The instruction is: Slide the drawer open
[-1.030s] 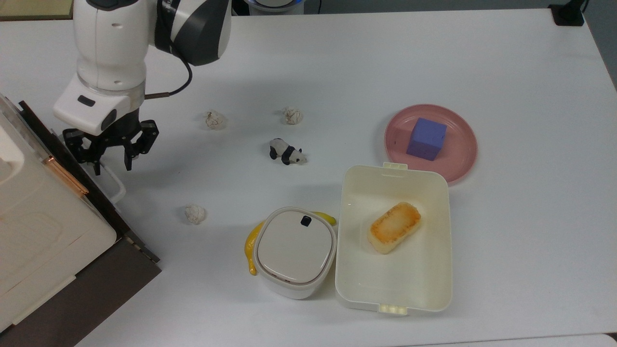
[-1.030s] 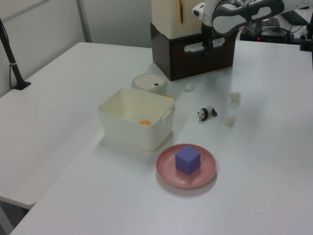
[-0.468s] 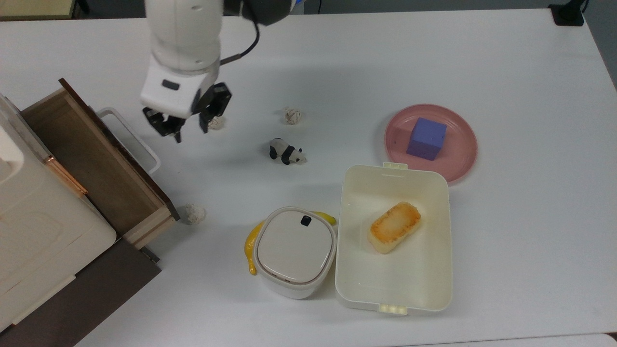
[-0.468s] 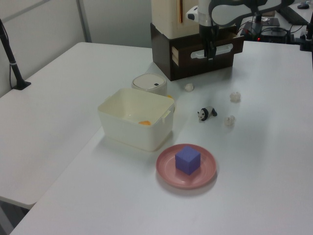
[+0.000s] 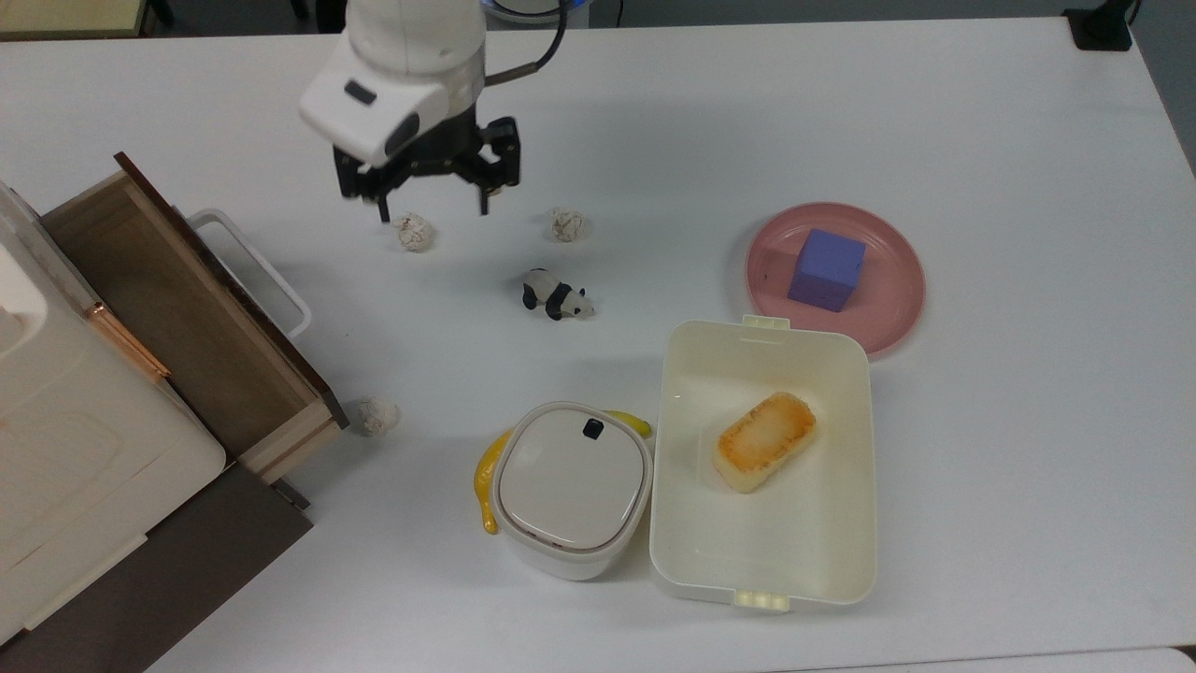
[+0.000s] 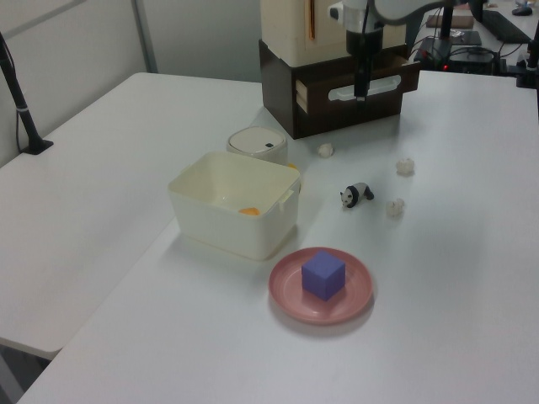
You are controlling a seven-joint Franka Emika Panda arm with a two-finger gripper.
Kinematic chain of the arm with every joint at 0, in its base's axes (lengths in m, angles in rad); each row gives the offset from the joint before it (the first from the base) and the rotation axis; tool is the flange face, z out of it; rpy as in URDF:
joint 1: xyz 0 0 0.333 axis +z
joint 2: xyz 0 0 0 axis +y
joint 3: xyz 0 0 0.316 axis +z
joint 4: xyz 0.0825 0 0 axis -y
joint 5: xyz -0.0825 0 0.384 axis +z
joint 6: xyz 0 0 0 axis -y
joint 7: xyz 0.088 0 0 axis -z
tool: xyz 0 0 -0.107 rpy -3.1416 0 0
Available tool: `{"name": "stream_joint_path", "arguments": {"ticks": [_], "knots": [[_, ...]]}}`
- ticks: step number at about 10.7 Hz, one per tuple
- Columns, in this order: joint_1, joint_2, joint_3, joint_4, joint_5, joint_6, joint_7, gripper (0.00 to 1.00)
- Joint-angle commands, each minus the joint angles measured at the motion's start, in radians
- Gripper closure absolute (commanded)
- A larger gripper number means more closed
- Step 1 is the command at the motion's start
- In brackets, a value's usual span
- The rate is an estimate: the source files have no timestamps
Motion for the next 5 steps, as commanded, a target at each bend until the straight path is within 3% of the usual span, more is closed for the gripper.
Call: {"name": "stream_joint_path", "arguments": {"ticks": [1,5], "knots": [[-0.170,-0.119,0.170,-0.070,0.007,-0.094,0.186,0.00],[-0.189,-0.121,0.166,-0.070,0.004,-0.107,0.196,0.00]]}}
